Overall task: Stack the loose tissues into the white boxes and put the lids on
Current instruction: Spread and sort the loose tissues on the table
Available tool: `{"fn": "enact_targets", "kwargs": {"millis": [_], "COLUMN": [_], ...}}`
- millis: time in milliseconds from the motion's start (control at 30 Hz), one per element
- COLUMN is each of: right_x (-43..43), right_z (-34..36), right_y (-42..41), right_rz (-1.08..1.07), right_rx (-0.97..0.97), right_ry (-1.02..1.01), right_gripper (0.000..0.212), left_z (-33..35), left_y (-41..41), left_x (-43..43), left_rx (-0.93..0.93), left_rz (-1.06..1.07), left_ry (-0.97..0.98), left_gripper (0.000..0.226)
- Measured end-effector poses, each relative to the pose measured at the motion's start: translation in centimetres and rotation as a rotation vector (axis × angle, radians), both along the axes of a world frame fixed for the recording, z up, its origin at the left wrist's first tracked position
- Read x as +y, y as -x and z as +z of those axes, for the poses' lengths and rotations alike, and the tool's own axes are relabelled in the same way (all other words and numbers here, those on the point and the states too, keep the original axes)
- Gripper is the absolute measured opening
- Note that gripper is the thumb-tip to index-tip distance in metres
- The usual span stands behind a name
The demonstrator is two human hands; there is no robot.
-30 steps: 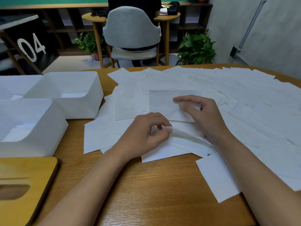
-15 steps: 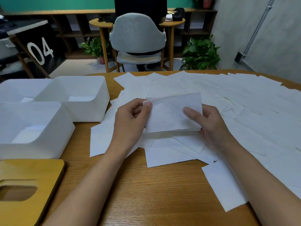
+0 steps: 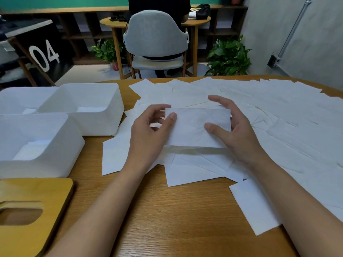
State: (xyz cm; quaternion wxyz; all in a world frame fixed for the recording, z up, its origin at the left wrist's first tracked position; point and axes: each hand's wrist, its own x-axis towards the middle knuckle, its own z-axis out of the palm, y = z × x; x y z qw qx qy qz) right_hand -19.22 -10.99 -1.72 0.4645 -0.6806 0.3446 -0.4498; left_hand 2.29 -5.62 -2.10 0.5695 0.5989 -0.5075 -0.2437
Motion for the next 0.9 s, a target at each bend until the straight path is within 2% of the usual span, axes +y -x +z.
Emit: {"fn": "enact_targets", "kwargs": {"millis": [33,100,167,233,300,367,400,467,533,600,667,733,900], "right_x": [0.0,-0.1,-0.1,0.0,-0.2,-0.3,-0.3,-0.5,-0.9,-1.2,-1.3,-1.3,-1.1], "right_z": [0.1,0.0,0.1,0.3,0.3,0.1,-0.2,-0.5,-0.7,-0.8,-0.9,-1.0,-0.9], "right_y": [0.0,0.1,0.2,0.3,0.4,0.4,0.4,0.4,0.6,0.8,0.8,0.7,0.6], "right_rz": [-0.013,-0.023,-0.005,0.040,0.095,0.093,0.064,-0.026,-0.102,-0.128,-0.128,-0.128,-0.100], "right_rx": [-0.016,-0.054,-0.092,-0.105,-0.059,0.059,0.090,0.106,0.101,0.091,0.112,0.129,0.129], "right_ry": [-0.005,-0.034,-0.082,-0.110,-0.085,-0.025,-0.023,-0.034,-0.028,-0.024,-0.013,-0.008,0.013], "right_gripper": [0.057,0.061,0.062,0.060,0.048,0.032,0.030,0.032,0.034,0.034,0.034,0.034,0.034], "left_z": [0.1,0.7,0.9,0.9,0.7,0.2,-0.1,-0.4,-0.4,-0.2,-0.3,-0.5,-0.4], "left_y": [0.0,0.4,0.6,0.7,0.5,0.4,0.5,0.6,0.5,0.5,0.7,1.0,0.9], "left_x": [0.0,0.3,0.6,0.8,0.7,0.6,0.5,0.6,0.8,1.2,1.6,1.8,1.8], "left_rx": [0.005,0.135,0.247,0.250,0.223,0.118,0.010,-0.287,-0.482,-0.542,-0.600,-0.635,-0.611], "left_rz": [-0.029,-0.160,-0.255,-0.237,-0.182,-0.151,-0.133,-0.051,-0.104,-0.365,-0.577,-0.643,-0.626], "left_ry": [-0.041,-0.138,-0.184,-0.161,-0.126,-0.100,-0.078,0.013,0.149,0.110,-0.099,-0.211,-0.163], "left_gripper": [0.038,0.054,0.057,0.056,0.058,0.063,0.066,0.068,0.056,0.039,0.036,0.036,0.013]}}
